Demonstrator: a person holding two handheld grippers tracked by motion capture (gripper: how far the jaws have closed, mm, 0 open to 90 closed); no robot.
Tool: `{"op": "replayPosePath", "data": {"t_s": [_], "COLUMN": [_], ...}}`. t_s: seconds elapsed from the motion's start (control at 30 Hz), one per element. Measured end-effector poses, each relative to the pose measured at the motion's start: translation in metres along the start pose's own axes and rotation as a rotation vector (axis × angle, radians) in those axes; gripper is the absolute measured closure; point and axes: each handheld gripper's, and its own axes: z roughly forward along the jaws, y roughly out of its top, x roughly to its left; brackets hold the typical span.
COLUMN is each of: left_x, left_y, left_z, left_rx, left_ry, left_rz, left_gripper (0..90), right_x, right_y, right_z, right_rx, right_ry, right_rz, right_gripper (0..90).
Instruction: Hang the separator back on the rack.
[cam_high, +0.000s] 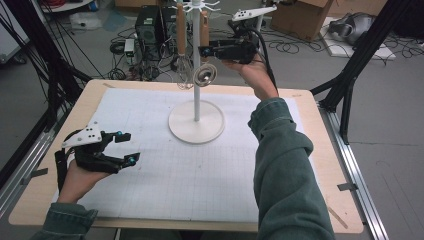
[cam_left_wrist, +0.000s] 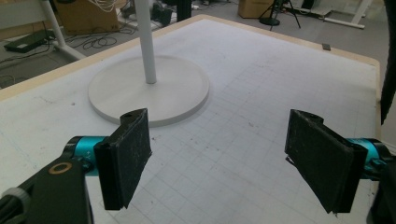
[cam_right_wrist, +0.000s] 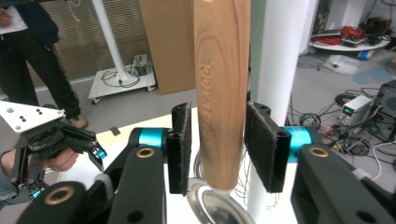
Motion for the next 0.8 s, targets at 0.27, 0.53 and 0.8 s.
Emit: {"op": "replayPosePath", "data": {"t_s": [0.27, 0.53, 0.8], "left_x": [0.000, 0.002, 0.003], "left_y": [-0.001, -0.002, -0.005], "left_z": [0.000, 0.000, 0.001], "left_rx": [0.000, 0.003, 0.013], "left_ry": [0.002, 0.009, 0.026], "left_rz": [-0.005, -0.015, -0.025], "left_gripper": [22.2, 20.8, 18.9], "right_x": [0.005, 0.020, 0.040], "right_y": [-0.010, -0.026, -0.050], "right_z": [-0.016, -0.030, -0.039], "right_rx": [-0.017, -0.032, -0.027], "right_ry": [-0.053, -0.090, -0.102], "right_rz": [0.025, 0.019, 0.007], "right_gripper": [40.9, 31.0, 26.3]}}
